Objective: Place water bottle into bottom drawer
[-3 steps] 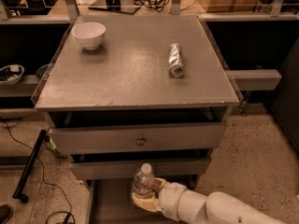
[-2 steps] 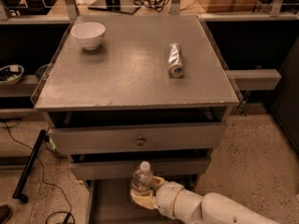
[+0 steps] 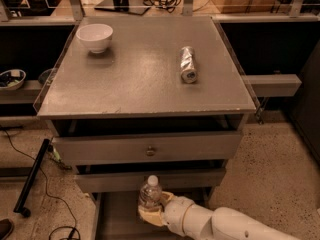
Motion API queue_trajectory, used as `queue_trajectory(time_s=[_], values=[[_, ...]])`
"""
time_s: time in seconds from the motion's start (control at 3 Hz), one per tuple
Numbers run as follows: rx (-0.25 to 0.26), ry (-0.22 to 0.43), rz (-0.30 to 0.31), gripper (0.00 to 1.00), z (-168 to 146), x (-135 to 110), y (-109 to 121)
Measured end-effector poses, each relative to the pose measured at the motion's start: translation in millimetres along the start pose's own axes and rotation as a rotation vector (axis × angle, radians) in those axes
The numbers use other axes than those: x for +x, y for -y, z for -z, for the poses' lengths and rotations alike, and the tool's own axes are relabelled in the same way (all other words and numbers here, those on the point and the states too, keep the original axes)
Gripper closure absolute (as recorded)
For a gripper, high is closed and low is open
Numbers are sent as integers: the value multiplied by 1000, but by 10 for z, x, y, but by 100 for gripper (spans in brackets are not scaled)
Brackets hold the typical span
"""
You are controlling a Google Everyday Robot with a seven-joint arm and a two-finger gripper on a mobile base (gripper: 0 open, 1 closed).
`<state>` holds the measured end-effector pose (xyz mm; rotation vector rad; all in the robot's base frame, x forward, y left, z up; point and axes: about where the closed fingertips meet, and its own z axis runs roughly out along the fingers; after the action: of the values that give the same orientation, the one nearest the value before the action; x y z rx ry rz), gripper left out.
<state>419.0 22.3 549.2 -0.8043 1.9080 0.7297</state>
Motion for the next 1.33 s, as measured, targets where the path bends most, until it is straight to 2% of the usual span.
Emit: queue_trajectory(time_s=[0.33,0.67,1.0,1.33], values=[[20,14,-8,100,-191,162,97],[50,12,-60,100,-366,495,253],[50,12,-61,100,-366,496,253],[120,58,-121,100,-422,655,228]])
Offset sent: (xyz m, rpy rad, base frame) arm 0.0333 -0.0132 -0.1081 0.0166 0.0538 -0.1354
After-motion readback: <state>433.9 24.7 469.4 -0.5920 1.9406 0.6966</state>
